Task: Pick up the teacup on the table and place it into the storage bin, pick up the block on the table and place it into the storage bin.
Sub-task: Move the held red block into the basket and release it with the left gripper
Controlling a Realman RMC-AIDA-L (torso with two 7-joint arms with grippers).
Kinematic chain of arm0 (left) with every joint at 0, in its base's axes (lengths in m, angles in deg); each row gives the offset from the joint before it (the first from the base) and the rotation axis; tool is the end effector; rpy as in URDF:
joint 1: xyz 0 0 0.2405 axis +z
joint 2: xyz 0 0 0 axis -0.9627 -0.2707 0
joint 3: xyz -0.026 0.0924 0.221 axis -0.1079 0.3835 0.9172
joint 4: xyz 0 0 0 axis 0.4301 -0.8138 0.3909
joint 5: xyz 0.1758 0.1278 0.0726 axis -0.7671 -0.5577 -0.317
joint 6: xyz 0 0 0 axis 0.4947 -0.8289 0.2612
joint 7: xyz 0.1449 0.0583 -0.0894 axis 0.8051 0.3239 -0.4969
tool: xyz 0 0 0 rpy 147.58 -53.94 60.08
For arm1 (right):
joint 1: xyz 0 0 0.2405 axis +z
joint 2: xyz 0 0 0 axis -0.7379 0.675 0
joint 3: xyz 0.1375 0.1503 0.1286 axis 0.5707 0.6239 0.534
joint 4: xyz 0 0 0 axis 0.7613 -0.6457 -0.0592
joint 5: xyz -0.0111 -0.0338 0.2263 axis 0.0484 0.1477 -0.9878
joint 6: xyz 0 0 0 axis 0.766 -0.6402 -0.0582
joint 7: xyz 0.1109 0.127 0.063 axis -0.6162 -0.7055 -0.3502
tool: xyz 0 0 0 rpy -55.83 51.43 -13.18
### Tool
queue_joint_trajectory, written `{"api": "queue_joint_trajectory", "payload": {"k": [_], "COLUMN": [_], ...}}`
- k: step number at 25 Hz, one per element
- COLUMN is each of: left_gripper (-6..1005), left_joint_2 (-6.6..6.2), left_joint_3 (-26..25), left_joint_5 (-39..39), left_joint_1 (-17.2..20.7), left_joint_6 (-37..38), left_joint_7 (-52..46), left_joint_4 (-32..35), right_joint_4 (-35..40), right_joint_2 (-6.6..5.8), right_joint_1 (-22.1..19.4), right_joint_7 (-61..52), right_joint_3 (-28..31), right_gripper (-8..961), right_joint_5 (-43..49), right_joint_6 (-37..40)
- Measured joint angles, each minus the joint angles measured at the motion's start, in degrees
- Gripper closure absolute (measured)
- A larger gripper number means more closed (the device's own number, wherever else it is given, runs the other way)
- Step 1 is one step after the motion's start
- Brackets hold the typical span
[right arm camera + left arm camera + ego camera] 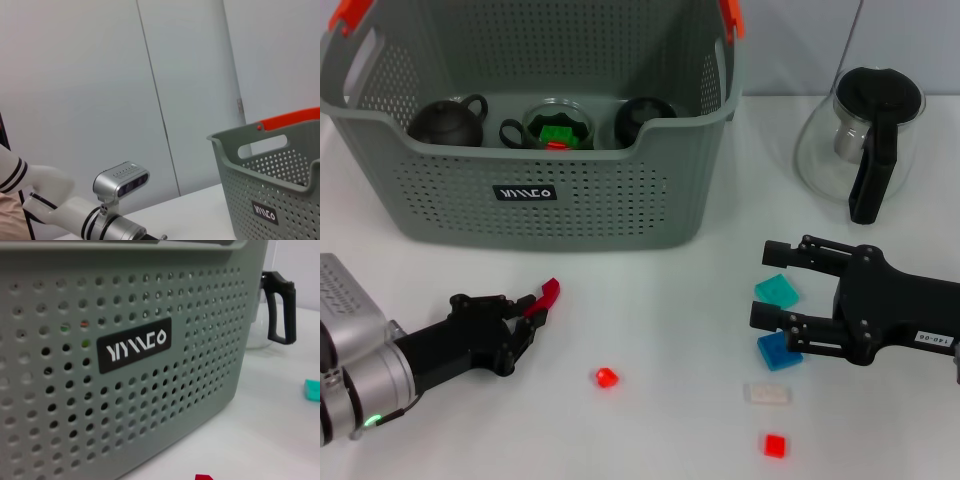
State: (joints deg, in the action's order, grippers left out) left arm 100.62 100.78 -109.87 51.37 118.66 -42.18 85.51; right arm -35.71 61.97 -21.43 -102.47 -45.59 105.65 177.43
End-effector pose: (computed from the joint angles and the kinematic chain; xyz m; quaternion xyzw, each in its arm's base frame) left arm -0.3436 0.3056 -0.0886 -0.9050 -0.2372 -0.1743 0.3070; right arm 0.2357 0.3025 -0.0355 -0.9212 0.1488 0.3492 0.0856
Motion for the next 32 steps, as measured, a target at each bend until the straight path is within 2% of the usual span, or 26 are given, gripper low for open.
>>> {"api": "queue_joint_trajectory", "payload": {"k": [3, 8, 9, 10, 16, 20, 26, 29, 32], "left_gripper": [833, 843, 842, 841, 833, 827, 819, 815, 811], "left_joint_2": [0.01, 0.02, -0.14, -0.85, -4.72, -6.37, -8.55, -10.09, -11.73], "left_joint_3": [0.03, 0.07, 0.19, 0.83, 0.94, 0.28, -0.91, -2.29, -2.62], "left_joint_5": [-0.37, -0.52, -0.57, -1.06, -4.79, -3.58, 3.46, 7.82, 8.76], "left_joint_1": [0.23, 0.95, 1.37, 1.86, 0.77, -1.57, -6.86, -10.21, -13.35], "left_joint_6": [1.73, 7.34, 10.53, 16.61, 34.96, 42.20, 45.86, 43.06, 38.55], "left_joint_7": [-1.85, -5.53, -7.00, -10.80, -23.62, -31.55, -45.86, -52.50, -57.00], "left_joint_4": [1.32, 4.41, 5.99, 9.05, 17.27, 20.93, 22.01, 22.06, 22.08], "right_joint_4": [0.03, 0.09, 0.09, 0.09, 0.09, 0.19, 0.33, 0.51, 0.53], "right_joint_2": [-0.07, -0.08, -0.08, -0.08, -0.08, 0.06, 0.10, 0.09, 0.10], "right_joint_1": [-0.01, 0.02, 0.02, 0.03, 0.13, 0.17, 0.15, 0.16, 0.25], "right_joint_7": [-0.38, -0.51, -0.51, -0.51, -0.52, -0.52, -0.52, -0.52, -0.52], "right_joint_3": [0.00, -0.01, 0.00, 0.00, 0.00, -0.01, 0.00, 0.00, 0.00], "right_gripper": [149, 150, 151, 151, 150, 149, 149, 150, 150], "right_joint_5": [0.00, -0.10, -0.11, -0.12, -0.12, -0.04, -0.07, -0.10, -0.12], "right_joint_6": [-0.01, 0.01, 0.02, 0.02, 0.02, -0.09, -0.02, 0.10, 0.18]}}
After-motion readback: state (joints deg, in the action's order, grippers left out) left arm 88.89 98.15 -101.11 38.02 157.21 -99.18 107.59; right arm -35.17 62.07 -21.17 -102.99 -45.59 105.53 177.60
